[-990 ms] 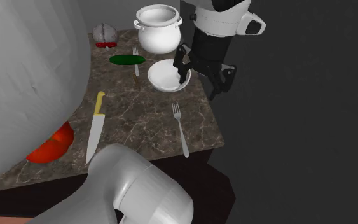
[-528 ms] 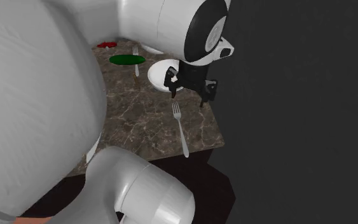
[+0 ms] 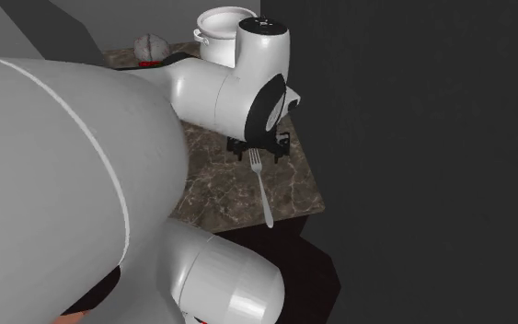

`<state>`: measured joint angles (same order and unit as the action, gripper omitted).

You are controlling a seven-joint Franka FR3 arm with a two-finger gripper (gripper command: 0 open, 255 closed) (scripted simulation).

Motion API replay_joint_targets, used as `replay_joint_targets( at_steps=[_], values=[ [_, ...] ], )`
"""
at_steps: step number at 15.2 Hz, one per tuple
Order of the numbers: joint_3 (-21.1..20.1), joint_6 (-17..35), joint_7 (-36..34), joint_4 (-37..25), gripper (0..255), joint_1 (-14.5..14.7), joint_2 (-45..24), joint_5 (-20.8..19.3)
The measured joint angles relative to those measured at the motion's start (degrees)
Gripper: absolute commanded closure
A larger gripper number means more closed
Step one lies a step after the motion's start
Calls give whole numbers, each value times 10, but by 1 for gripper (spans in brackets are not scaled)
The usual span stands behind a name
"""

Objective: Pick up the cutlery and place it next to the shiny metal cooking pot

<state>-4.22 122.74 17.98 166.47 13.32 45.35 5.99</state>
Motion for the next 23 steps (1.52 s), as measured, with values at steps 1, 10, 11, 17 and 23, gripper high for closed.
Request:
replay_joint_targets(
  at_steps=[1,10,11,17,23],
  values=[
    [-1,19,6,10,0,4,-5,1],
    [-6,114,14,48,0,12,-58,8],
    [-6,115,14,48,0,12,-59,8],
    [-5,117,13,46,255,11,-59,5],
    [-6,118,12,46,255,12,-58,8]
  ],
)
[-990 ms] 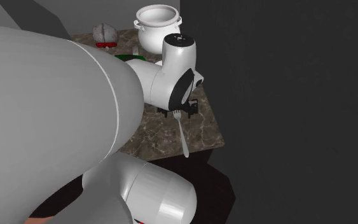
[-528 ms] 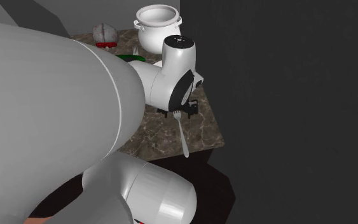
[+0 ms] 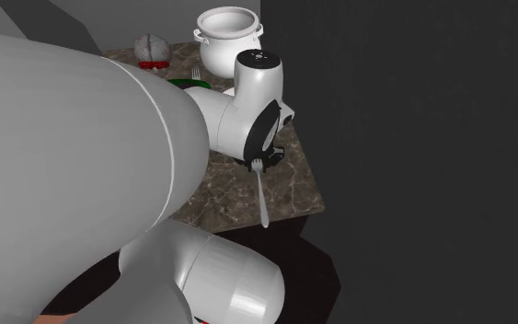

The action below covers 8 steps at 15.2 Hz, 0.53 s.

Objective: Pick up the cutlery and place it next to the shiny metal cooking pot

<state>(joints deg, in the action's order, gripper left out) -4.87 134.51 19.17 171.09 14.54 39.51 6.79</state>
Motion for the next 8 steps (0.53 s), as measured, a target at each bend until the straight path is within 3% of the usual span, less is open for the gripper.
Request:
replay_joint_targets(
  at_steps=[3,8],
  values=[
    [1,-6,1,-1,255,0,3,0],
    [3,-60,-1,-21,255,-2,34,-5]
  ],
)
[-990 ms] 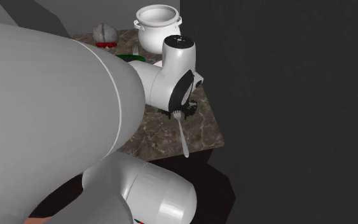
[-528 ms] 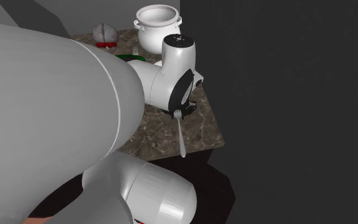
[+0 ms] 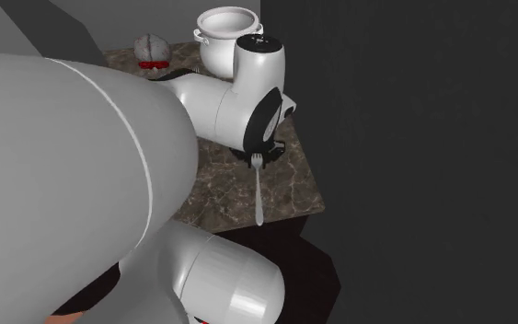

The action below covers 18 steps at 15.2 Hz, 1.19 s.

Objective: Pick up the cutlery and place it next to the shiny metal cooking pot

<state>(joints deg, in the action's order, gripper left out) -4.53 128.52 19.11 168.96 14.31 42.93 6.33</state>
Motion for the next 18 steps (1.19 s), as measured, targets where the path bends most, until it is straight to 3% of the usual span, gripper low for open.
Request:
replay_joint_targets(
  at_steps=[18],
  values=[
    [7,-172,-7,-107,255,-5,65,-12]
  ],
)
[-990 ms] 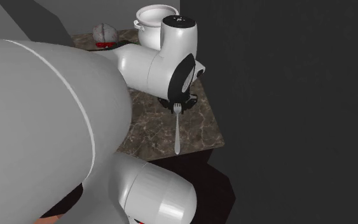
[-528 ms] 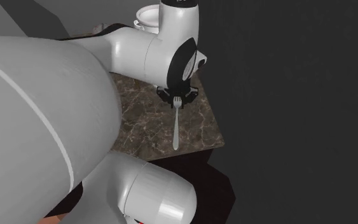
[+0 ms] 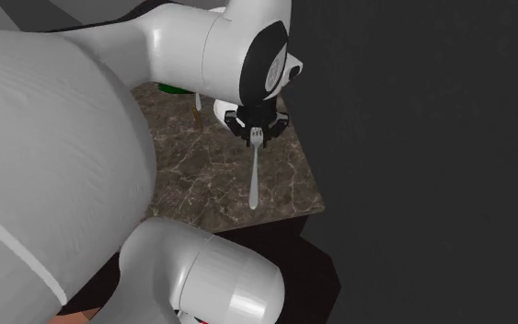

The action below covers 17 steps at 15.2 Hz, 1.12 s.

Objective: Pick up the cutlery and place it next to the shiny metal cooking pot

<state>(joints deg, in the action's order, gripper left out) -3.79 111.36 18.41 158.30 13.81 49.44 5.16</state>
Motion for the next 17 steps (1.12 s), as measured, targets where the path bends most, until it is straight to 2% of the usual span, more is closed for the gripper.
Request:
replay_joint_targets(
  at_steps=[17],
  values=[
    [7,-132,-4,-131,255,-3,1,-8]
  ],
)
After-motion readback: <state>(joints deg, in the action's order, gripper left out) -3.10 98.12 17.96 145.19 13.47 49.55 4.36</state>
